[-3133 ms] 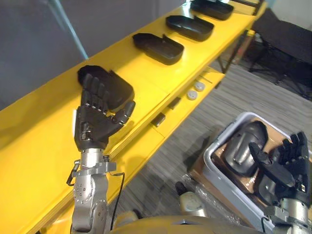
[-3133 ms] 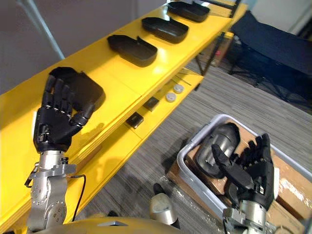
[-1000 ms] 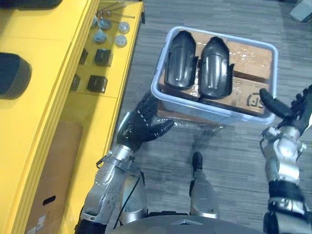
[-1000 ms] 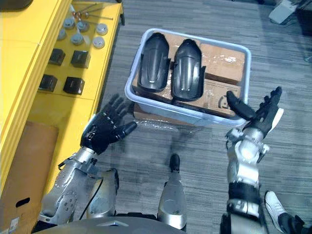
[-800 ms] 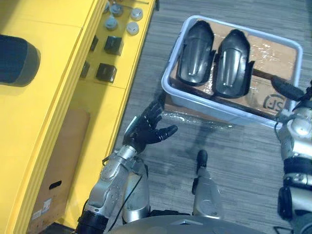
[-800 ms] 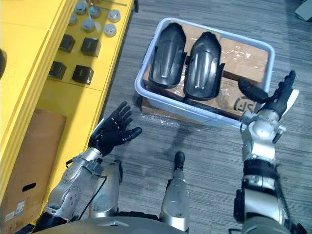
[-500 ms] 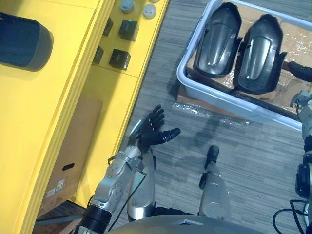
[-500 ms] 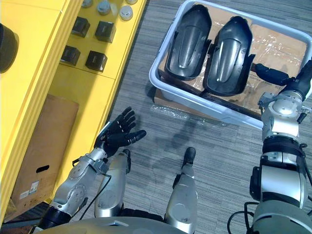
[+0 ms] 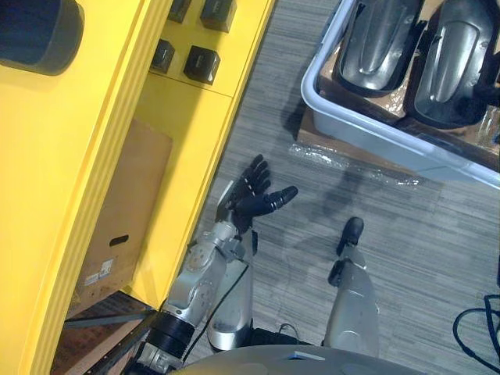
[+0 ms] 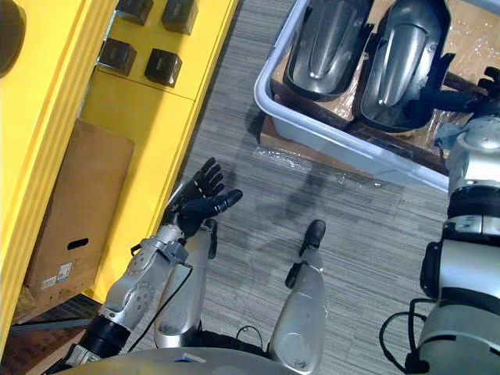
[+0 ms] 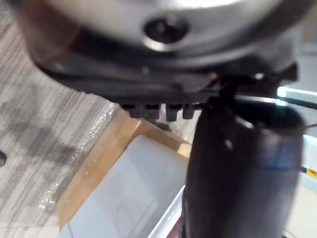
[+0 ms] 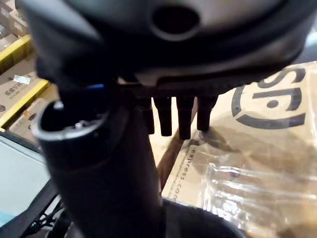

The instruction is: Walk over and take three plastic housings, then place them on the shelf

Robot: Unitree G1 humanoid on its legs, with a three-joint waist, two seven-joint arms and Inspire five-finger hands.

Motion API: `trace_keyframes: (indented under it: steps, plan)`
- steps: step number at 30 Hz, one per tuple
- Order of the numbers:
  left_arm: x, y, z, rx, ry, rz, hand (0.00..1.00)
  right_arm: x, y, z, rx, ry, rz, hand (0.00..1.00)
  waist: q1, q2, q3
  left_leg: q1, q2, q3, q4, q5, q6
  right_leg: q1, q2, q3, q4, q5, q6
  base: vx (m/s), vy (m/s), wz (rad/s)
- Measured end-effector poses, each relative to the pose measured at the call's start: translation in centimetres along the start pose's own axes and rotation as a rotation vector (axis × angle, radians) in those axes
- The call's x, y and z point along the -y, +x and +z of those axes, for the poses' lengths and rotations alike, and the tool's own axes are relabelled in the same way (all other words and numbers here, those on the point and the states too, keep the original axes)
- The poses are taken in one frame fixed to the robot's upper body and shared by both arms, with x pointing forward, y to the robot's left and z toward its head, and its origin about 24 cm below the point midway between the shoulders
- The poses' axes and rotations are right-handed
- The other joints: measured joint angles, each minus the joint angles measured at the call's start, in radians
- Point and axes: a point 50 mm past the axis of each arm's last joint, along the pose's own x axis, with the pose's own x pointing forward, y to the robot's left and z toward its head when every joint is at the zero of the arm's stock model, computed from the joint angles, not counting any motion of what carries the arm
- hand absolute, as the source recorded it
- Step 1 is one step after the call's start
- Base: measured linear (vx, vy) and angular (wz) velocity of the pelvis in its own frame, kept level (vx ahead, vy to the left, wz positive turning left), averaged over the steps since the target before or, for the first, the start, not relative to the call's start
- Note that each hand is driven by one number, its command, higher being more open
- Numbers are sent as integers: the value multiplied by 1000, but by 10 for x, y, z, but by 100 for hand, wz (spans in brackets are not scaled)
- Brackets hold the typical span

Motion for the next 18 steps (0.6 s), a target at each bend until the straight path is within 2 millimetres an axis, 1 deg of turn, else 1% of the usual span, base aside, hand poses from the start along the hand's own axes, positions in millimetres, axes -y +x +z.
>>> trace_keyframes:
  steps: [5,7,8,9,11,13,14,15,17,18]
  plan:
    - [-4,-1,-3,12,-7,45,100,-2,0,-4,-85,-90,-8,0,0,-2,1,0,4,-13,-10,14,-8,1,1,-20,9,-5,-7,-35,8,6]
    - [-6,-3,-2,35,-9,62,100,-10,-1,-12,-140,-112,0,0,3,-7,3,1,10,-15,-10,16,-10,4,7,-22,9,-4,-9,0,0,0]
    - [-6,-4,-2,38,-9,66,100,-13,-2,-13,-142,-118,-2,0,2,-11,4,2,12,-15,-10,16,-11,4,9,-21,9,-4,-9,-5,13,-5]
    - [-8,-4,-1,50,-7,73,100,-15,-2,-15,-160,-88,6,0,1,-21,5,5,18,-15,-10,16,-12,6,14,-21,9,-2,-11,-1,6,-5]
    - [-9,-5,0,59,-1,81,100,-26,-4,-21,-191,-46,39,0,-1,-39,5,13,24,-15,-11,17,-14,13,18,-22,9,-2,-13,0,3,-2]
    - [-9,-7,-2,58,-1,84,100,-40,-7,-30,-226,22,64,0,0,-51,5,41,33,-10,-10,16,-16,41,23,-23,9,-4,-17,0,0,0]
    - [-10,-9,-3,61,-2,87,100,-44,-8,-33,-235,26,65,0,1,-57,3,47,35,-7,-11,16,-16,46,24,-23,9,-6,-19,0,0,0]
    - [-10,-11,-4,64,-5,92,100,-48,-10,-39,-251,27,63,0,2,-65,5,62,37,-5,-14,16,-17,58,26,-24,9,-8,-22,0,0,0]
    - [-11,-14,-7,59,-9,102,100,-53,-13,-52,-286,29,50,0,3,-74,4,84,38,-3,-20,16,-17,76,26,-26,9,-12,-27,0,0,0]
    - [-13,-17,-9,52,-13,112,100,-56,-16,-62,-313,30,37,0,2,-82,4,106,38,5,-32,18,-18,90,22,-25,9,-14,-29,0,0,0]
